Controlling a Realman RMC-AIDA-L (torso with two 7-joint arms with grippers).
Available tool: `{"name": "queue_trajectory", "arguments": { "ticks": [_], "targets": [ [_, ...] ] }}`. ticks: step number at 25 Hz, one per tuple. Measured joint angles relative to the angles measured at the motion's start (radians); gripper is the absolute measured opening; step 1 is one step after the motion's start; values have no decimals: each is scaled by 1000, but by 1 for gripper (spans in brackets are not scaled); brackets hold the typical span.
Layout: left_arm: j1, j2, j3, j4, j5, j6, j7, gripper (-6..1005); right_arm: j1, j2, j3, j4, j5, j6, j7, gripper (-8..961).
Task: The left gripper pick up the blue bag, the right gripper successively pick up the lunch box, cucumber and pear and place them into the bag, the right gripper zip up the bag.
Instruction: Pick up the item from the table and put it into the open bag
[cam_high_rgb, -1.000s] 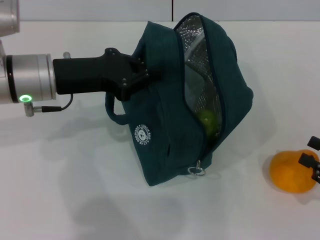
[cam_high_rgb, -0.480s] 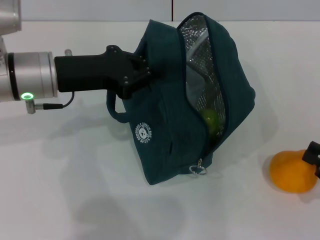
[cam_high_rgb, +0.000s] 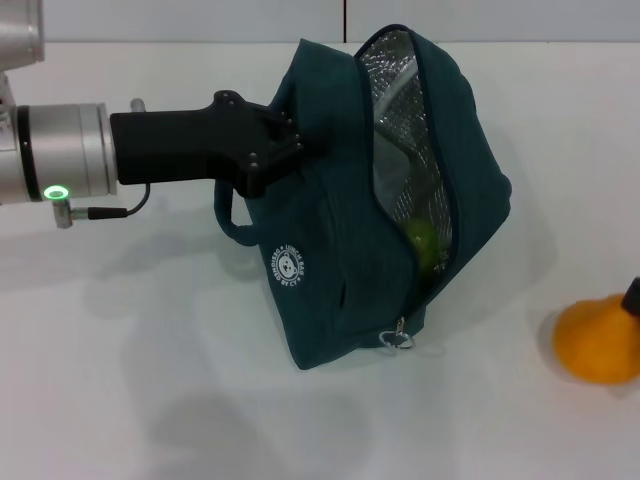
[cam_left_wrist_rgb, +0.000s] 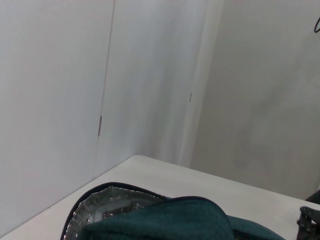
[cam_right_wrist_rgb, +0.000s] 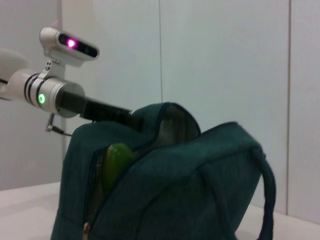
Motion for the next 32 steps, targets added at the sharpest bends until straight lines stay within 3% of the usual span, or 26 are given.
{"name": "queue_trajectory", "arguments": {
  "ticks": [4,8,12,13,14,17,22,32],
  "targets": [
    [3,0,-1,0,-2,0,0,129,13,12,85,-1,15,-98,0,32],
    [4,-1,-2,0,-7,0,0,130,58,53,184,0,63,-214,3,29],
    [1,-3,0,0,-11,0,2,130,121,68,194,24,116,-287,10,33],
    [0,-3,1,0,-13,0,2,131,153,70,190,39,132,-311,12,34],
    [0,-3,2,0,-16,0,3,131,235,75,186,74,142,-331,31,35],
    [-1,-3,3,-6,-25,1,7,131,335,80,163,98,134,-295,88,38],
    [-8,-3,4,-14,-32,3,12,132,440,88,53,102,134,-172,157,43],
    [-4,-3,4,-14,-36,2,12,133,506,89,-132,97,142,19,220,54]
  ]
}}
